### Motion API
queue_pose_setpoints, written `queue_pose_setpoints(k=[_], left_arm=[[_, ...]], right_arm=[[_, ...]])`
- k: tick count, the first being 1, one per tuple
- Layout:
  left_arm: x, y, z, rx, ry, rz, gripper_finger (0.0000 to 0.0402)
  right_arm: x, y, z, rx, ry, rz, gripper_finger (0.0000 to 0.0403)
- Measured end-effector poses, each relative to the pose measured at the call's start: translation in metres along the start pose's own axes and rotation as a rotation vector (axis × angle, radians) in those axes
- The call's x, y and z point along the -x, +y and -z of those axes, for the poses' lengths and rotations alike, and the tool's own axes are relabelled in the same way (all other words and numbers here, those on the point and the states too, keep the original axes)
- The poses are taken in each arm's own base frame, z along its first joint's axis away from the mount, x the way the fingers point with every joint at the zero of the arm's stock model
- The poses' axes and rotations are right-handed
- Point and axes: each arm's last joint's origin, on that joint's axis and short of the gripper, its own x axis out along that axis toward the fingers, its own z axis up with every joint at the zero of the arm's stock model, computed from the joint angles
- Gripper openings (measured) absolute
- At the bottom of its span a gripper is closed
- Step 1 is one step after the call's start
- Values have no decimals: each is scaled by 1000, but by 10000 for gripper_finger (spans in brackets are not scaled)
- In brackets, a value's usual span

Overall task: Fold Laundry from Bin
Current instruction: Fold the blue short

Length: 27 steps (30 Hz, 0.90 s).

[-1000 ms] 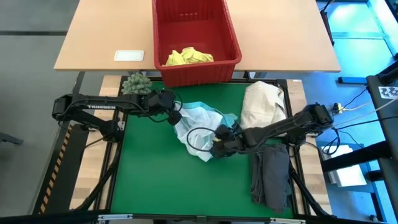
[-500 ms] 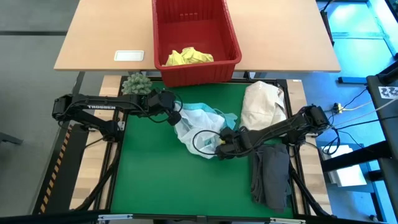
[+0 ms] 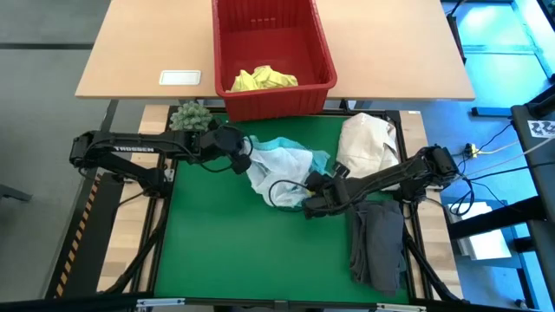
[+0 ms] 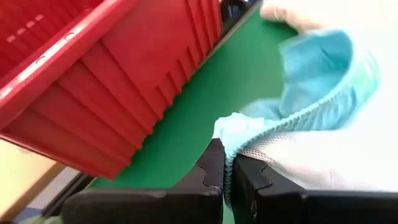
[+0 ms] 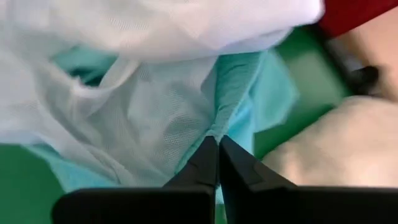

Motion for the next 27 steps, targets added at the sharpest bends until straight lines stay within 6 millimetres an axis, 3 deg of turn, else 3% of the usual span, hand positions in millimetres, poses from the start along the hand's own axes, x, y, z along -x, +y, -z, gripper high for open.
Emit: queue_pose_setpoints(k=[5,13,19,27], left_arm=[[11,-11,-3,-129,-23,52,11],[32,-10,-8,-250,55,68,80],[44,-6,-4,-269,155,56,129],[44,-5,0,-233,198,66,157]], right_arm=[[14,-8,-10,23,-50,75,3],[25,-14,-19,35,-88,125,2],[25,-14,-19,38,-97,134,1],[25,-14,-19,37,-97,134,1]])
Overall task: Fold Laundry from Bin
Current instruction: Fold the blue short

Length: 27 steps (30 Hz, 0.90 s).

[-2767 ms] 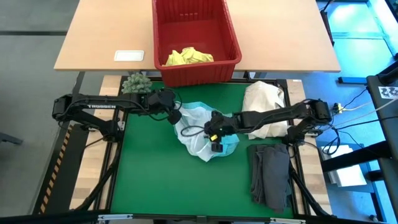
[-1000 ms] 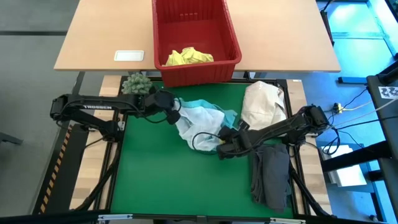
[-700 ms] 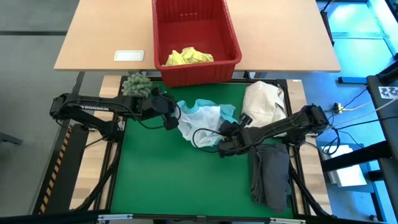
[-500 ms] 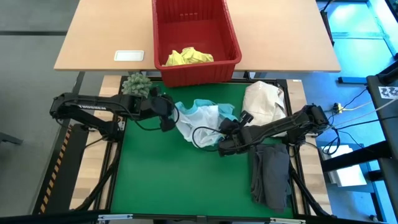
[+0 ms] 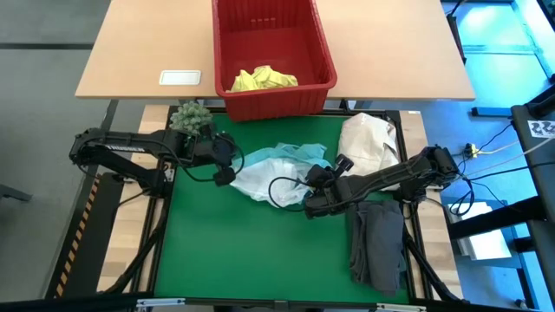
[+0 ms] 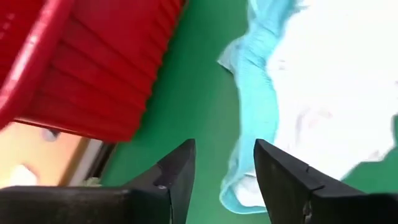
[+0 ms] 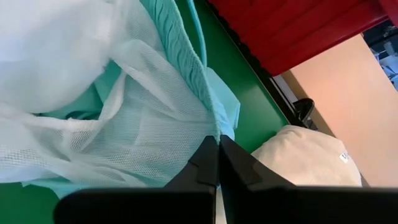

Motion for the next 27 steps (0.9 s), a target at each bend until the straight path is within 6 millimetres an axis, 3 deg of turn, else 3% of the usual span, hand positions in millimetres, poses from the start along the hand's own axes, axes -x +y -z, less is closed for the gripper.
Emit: queue_pose_setpoints(k=[5,12,17,27], left_arm=[[-15,-8,14,-11,65,56,159],[-61,-15,56,-2,177,65,161],[-81,-6,73,36,190,84,161],[-104,19,86,111,191,124,161]], right_arm=[[0,0,0,0,-1,-1,1],[0,0,0,0,-2,-2,0],[0,1,0,15,4,-13,0],[0,2,-1,9,6,-33,0]])
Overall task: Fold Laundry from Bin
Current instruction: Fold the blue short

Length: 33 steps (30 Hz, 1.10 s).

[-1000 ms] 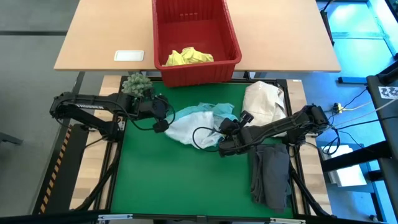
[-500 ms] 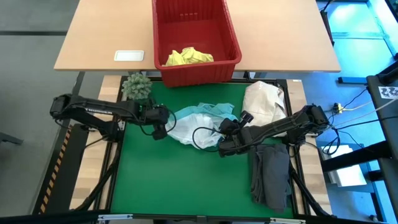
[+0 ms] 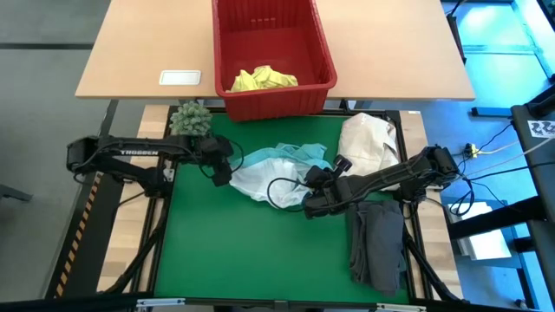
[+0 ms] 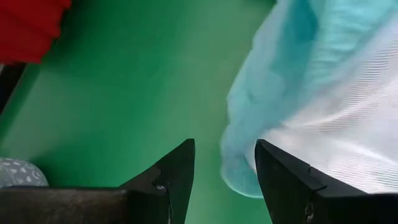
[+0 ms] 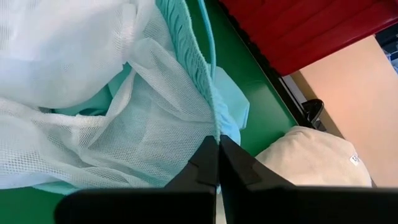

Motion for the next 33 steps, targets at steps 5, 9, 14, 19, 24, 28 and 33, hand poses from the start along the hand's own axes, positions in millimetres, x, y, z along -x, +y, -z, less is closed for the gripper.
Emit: queue_pose_setpoints(k=[5,9,14,19,24,28,33], left_arm=[[-12,8,6,50,-2,39,161],[-20,10,13,75,-2,109,161],[-26,8,17,76,-29,130,135],[-24,5,13,64,-67,97,27],[-3,-2,-7,37,-168,15,5],[38,-10,-30,20,-310,-71,3],[97,-16,-45,10,-461,-256,2]], right_arm=[[0,0,0,12,-2,-3,0],[0,0,0,16,-2,-3,0],[0,0,0,17,-1,-4,0],[0,0,0,21,2,-5,0],[7,-9,-2,9,-13,-6,0],[23,-25,-12,-20,-59,1,0],[48,-49,-28,-23,-121,42,0]])
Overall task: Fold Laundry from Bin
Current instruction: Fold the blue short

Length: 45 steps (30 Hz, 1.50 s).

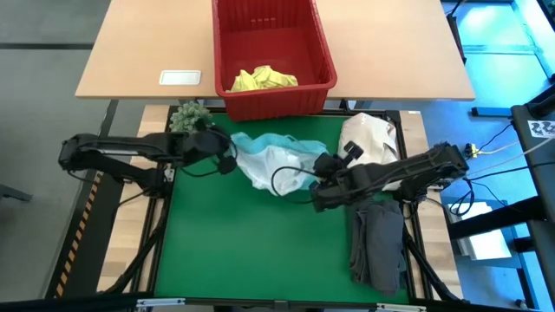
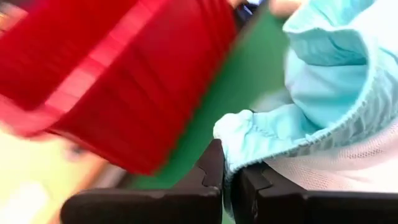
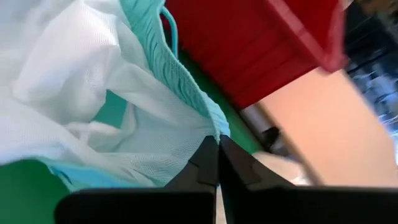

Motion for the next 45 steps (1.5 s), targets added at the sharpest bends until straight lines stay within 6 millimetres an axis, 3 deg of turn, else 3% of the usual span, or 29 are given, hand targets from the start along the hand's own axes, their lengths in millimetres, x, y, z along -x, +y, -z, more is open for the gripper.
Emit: queue_pose_setpoints(k=[9,16,31,40,45], left_arm=[[71,11,-45,-51,-213,-316,1],[101,15,-58,-62,-285,-448,1],[136,44,-92,-67,-292,-564,0],[152,54,-118,-178,-308,-525,3],[153,53,-121,-237,-319,-502,4]], right_arm=[[40,-46,-37,5,-151,100,0],[64,-78,-52,-19,-242,110,0],[93,-118,-71,-5,-330,121,0],[102,-132,-76,8,-366,153,0],[102,-132,-76,27,-372,181,0]])
